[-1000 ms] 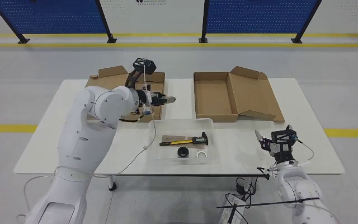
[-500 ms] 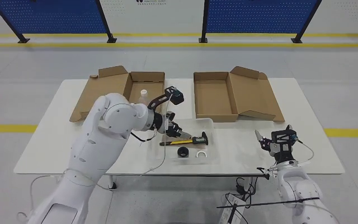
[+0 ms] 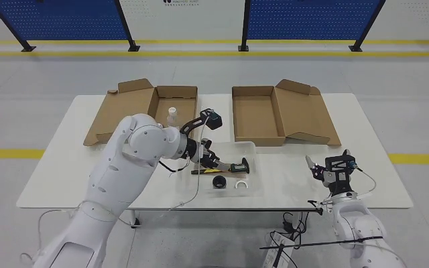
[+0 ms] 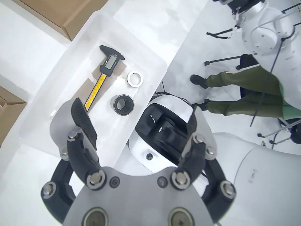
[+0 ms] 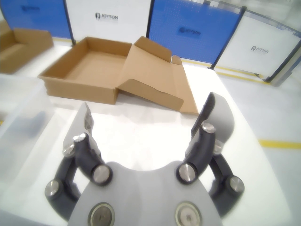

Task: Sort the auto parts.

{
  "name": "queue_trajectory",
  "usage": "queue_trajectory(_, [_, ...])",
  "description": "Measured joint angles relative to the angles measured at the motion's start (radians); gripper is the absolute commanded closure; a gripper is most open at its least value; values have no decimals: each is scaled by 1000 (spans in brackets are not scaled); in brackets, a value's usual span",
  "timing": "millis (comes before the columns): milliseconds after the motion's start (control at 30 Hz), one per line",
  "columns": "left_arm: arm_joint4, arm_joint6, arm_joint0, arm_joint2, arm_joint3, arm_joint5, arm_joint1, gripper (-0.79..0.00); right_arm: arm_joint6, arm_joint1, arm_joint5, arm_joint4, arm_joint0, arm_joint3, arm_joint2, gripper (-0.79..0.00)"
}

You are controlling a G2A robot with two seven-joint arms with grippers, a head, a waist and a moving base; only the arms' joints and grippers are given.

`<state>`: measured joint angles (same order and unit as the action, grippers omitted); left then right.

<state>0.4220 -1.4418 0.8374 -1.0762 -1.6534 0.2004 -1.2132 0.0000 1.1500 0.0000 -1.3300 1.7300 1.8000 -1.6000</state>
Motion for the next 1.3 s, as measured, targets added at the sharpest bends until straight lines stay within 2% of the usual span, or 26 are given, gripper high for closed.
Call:
queue_trajectory(167, [7, 28, 13, 9, -7, -1, 0, -785, 0, 0, 0, 0, 0, 0, 0, -785])
queue_trajectory(333, [59, 48, 1, 75, 3, 0, -4, -785, 0, 0, 0, 0, 0, 0, 0, -785])
queue_trajectory(833, [196, 71, -69, 274, 159, 5, -33, -785, 0, 0, 0, 0, 0, 0, 0, -785])
queue_trajectory(1300, [246, 82, -101, 349, 259, 12, -48, -785, 0, 0, 0, 0, 0, 0, 0, -785])
